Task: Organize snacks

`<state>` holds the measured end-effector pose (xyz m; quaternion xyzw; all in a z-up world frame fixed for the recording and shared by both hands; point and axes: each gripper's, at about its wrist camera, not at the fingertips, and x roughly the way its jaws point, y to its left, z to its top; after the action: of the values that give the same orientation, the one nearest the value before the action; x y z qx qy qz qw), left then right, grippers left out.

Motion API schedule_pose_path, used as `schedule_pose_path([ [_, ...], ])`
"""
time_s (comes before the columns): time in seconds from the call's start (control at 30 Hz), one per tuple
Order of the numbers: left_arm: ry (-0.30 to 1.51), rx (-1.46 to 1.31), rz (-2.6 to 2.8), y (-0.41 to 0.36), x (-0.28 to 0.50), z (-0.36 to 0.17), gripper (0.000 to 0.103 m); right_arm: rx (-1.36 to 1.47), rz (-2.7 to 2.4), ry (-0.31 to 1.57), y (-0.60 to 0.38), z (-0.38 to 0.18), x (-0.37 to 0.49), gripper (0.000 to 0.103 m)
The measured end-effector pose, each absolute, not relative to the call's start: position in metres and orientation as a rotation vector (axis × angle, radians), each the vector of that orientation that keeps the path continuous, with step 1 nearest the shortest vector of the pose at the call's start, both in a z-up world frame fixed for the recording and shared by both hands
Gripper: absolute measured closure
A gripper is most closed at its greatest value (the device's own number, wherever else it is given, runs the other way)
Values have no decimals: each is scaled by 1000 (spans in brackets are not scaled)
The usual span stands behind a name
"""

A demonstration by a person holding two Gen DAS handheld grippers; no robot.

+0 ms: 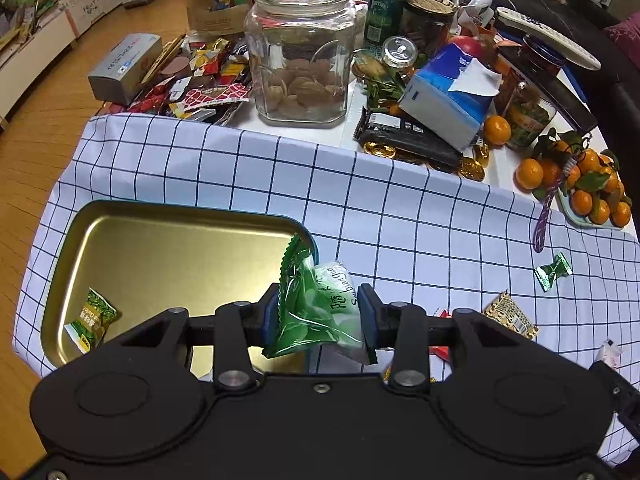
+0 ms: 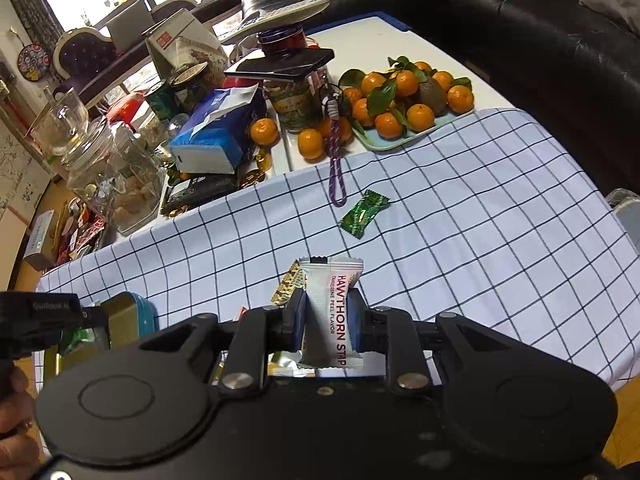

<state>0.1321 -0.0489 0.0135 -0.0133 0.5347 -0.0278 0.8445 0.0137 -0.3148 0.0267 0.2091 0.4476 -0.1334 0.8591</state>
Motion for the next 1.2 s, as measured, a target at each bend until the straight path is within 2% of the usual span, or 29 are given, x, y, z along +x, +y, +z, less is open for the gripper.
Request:
schedule_pose_path([
  [0.23,1120,-121,-9,-18,139,31,55,446,-250,941,-302,23,27,80],
  [0.63,1005,-162,157,65,126,61,55,369,-136,881,-224,67,46,80],
  [1.0,1029,-191,329,132,130,33,55,283,18,884,-122,80,63,80],
  [1.2,1017,-210,358,161,136,36,55,250,78,888,-78,78,80,80],
])
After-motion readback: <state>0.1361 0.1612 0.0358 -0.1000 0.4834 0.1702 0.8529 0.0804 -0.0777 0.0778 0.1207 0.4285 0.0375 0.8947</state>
